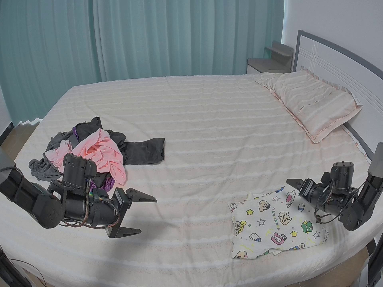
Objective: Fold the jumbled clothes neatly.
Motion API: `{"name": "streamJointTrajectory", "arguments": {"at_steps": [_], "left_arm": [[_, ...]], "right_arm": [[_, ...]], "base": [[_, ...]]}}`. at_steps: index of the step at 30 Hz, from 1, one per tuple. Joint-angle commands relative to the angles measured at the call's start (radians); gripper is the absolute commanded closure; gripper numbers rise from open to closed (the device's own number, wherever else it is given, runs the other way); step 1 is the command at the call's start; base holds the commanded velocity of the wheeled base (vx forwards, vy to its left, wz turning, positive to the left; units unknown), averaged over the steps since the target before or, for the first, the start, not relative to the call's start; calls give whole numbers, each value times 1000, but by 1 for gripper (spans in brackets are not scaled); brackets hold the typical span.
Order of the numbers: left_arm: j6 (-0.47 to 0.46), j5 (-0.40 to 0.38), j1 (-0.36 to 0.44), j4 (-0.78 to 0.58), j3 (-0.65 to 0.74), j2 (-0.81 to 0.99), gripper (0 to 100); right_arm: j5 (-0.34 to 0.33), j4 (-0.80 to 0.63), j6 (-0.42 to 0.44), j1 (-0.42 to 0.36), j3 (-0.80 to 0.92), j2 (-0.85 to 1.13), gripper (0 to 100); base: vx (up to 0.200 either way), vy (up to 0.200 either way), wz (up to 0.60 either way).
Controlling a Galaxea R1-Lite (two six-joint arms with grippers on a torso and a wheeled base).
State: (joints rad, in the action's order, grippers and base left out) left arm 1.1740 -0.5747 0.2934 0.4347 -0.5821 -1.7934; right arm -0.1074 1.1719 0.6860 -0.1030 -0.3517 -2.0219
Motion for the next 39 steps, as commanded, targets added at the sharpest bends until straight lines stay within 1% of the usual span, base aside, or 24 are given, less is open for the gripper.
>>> {"name": "streamJointTrajectory", "arguments": {"at_steps": [1, 2, 3, 5, 8, 10, 11, 13, 15, 17, 19, 20, 25, 29, 32, 36, 39], "left_arm": [[1, -1, 4, -1, 1, 3, 0], [1, -1, 7, 1, 4, 3, 0], [1, -1, 7, 1, 4, 3, 0], [-1, -2, 9, 1, 5, 3, 0], [-1, -2, 9, 1, 5, 5, 0], [-1, -2, 10, 1, 7, 6, 0], [-1, -4, 10, 1, 7, 6, 0], [-1, -4, 10, 1, 7, 5, 0], [-1, -4, 12, 1, 7, 2, 0], [-1, -5, 10, 1, 7, 0, 0], [-1, -5, 10, 1, 7, 0, 0], [-1, -5, 12, 1, 7, -1, 0], [-1, -5, 12, 1, 8, -1, 0], [-1, -5, 12, 1, 13, 0, 0], [-2, -4, 26, 1, 18, 0, 0], [-1, -5, 29, 1, 19, 5, 0], [-1, -5, 41, 3, 28, 8, 0]], "right_arm": [[68, 2, 109, -129, 68, 11, 0], [88, 3, 144, -146, 79, -1, 0], [88, 3, 144, -146, 79, -1, 0], [124, 5, 214, -159, 85, -55, 0], [155, 58, 262, -159, 91, -129, 0], [173, 107, 274, -158, 100, -167, 0], [201, 180, 279, -155, 117, -208, 0], [233, 285, 277, -149, 138, -258, 0], [253, 382, 270, -126, 171, -293, 0], [255, 399, 262, -104, 194, -293, 0], [255, 399, 262, -100, 198, -290, 0], [253, 396, 262, -78, 204, -262, 0], [255, 396, 253, -34, 217, -210, 0], [255, 396, 251, -4, 204, -184, 0], [255, 396, 230, 25, 195, -146, 0], [253, 396, 210, 88, 184, -129, 0], [255, 394, 199, 112, 169, -110, 0]], "base": [[0, 0, 0], [0, 0, 0], [0, 0, 0], [0, 0, 0], [0, 0, 0], [0, 0, 0], [0, 0, 0], [0, 0, 0], [0, 0, 0], [0, 0, 0], [0, 0, 0], [0, 0, 0], [0, 0, 0], [0, 0, 0], [0, 0, 0], [0, 0, 0], [0, 0, 0]]}}
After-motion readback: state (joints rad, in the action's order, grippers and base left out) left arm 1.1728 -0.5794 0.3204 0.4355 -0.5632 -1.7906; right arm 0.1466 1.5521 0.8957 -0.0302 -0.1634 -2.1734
